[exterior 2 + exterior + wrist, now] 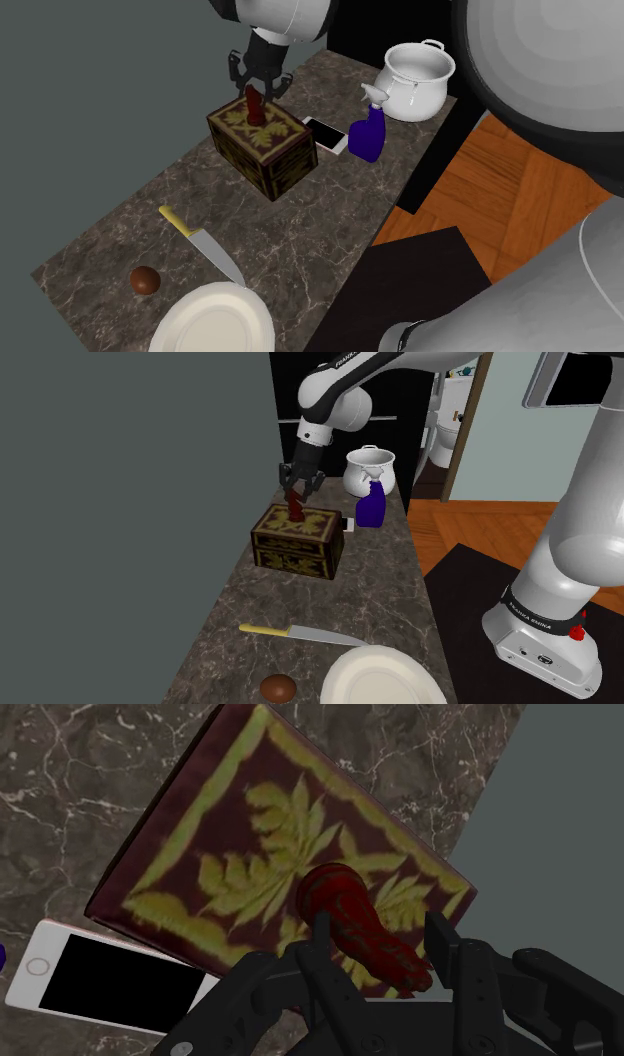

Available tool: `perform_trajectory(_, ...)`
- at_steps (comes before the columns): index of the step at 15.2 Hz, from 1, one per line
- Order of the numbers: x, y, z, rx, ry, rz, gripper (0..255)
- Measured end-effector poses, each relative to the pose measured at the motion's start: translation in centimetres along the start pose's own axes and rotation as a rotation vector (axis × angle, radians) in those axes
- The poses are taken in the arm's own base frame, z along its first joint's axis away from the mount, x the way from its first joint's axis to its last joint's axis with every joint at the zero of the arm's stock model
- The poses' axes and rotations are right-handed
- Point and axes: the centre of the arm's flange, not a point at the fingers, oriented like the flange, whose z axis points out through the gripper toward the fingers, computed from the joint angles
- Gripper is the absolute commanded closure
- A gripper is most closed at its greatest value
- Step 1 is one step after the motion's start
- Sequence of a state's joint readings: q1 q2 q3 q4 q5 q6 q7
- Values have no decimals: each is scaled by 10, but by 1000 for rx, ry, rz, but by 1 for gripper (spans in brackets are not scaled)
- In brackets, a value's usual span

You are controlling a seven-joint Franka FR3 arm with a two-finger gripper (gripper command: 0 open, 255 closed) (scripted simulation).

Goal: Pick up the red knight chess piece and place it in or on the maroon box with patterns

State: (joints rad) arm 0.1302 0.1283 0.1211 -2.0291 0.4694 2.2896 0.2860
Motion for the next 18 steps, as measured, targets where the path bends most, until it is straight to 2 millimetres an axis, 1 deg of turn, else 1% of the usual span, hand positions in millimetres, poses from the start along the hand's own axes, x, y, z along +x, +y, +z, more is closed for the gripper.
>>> perform_trajectory(6,1,2,2,0,1,0,255)
perform_trajectory(7,1,2,3,0,1,0,0)
perform_trajectory(13,1,2,2,0,1,0,0)
perform_trajectory(15,2,2,-14,1,1,0,0)
perform_trajectory(17,0,1,-38,1,2,0,0)
perform_trajectory(18,1,2,-44,1,2,0,0)
